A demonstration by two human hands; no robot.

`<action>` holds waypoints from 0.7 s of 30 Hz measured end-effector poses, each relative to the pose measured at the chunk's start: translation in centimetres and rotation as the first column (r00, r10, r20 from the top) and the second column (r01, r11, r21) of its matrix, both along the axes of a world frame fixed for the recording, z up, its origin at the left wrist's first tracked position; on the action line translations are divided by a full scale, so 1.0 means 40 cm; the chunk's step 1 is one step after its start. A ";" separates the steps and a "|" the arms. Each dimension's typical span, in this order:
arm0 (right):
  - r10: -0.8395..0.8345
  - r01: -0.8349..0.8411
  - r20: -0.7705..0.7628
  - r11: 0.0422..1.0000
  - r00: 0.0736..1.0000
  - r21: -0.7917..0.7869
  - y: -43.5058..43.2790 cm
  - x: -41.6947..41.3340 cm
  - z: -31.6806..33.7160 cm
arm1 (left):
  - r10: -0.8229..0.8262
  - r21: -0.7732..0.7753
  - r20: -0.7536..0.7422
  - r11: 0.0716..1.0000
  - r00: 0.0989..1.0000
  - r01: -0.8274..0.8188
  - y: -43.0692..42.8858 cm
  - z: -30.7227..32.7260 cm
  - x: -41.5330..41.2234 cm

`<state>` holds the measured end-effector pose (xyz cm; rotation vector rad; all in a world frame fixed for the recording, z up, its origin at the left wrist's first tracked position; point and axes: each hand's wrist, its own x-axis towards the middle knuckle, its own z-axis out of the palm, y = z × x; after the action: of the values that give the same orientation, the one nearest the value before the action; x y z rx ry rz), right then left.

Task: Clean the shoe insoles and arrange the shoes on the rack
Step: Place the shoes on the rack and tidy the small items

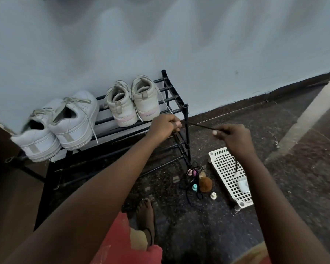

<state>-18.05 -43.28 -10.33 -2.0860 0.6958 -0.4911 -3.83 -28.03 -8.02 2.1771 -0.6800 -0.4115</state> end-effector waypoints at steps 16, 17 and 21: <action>0.218 -0.385 0.347 0.748 0.912 0.541 0.034 0.002 -0.014 | -0.395 0.146 0.149 0.915 0.906 0.375 -0.048 -0.010 -0.044; 0.220 -0.396 0.349 0.702 0.911 0.592 0.031 0.000 -0.012 | -0.443 0.146 0.111 0.893 0.890 0.426 -0.050 -0.013 -0.043; 0.317 -0.404 0.252 0.754 0.914 0.517 0.017 -0.001 -0.009 | -0.441 0.049 -0.133 0.892 0.888 0.450 -0.035 -0.058 -0.046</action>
<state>-18.08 -42.61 -10.70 -1.5428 0.2767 -0.1816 -5.67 -29.43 -10.34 2.0363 -1.1185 -0.8130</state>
